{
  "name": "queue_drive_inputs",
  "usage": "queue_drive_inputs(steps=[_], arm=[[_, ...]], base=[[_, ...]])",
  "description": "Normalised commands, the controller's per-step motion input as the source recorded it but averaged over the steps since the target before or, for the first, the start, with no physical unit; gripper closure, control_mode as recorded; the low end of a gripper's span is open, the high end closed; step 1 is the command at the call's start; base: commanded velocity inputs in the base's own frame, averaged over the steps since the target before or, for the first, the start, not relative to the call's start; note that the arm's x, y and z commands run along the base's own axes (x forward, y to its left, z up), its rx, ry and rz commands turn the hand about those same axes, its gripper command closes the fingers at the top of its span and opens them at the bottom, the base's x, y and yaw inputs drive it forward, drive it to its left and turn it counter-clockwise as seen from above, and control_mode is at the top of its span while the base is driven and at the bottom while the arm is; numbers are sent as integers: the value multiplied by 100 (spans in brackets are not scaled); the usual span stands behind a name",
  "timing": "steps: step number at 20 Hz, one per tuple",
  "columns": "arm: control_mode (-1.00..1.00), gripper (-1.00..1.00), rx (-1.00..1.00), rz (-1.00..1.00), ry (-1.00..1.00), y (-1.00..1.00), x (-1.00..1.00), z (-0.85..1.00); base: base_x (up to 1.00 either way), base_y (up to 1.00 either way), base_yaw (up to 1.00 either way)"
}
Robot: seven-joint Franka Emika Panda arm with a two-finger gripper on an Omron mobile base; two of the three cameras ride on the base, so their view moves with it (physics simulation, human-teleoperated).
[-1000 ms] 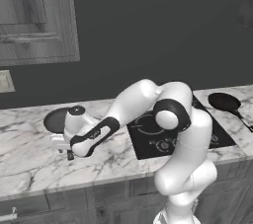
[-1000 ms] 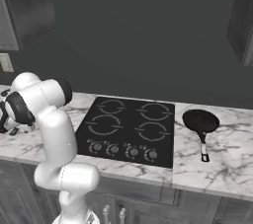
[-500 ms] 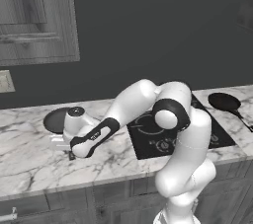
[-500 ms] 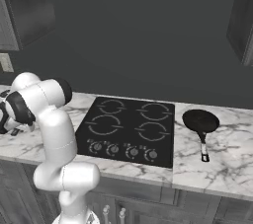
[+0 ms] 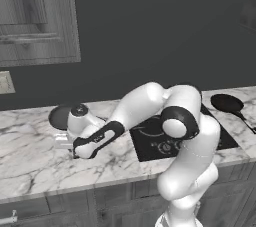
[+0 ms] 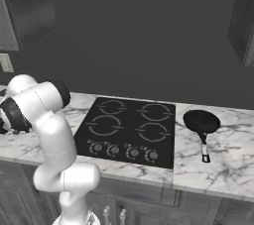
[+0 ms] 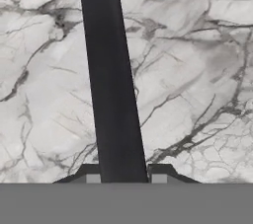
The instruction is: Place both pans onto different burners. Then place the lemon wedge and the chicken drumstick on different pans.
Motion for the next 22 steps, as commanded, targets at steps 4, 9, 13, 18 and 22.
queue_drive_inputs(steps=[4, 9, 13, 18, 22], arm=[[-100, 100, 0, -1, -14, -36, -20, 32], [-100, 100, 0, -2, -12, -37, -28, 19], [-100, 100, 1, -1, -3, -47, -28, 24], [-100, 100, 6, -8, 6, -64, -15, 45], [-100, 100, 9, -9, 16, -62, -8, 61]], base=[[0, 0, 0], [0, 0, 0], [0, 0, 0], [0, 0, 0], [0, 0, 0]])
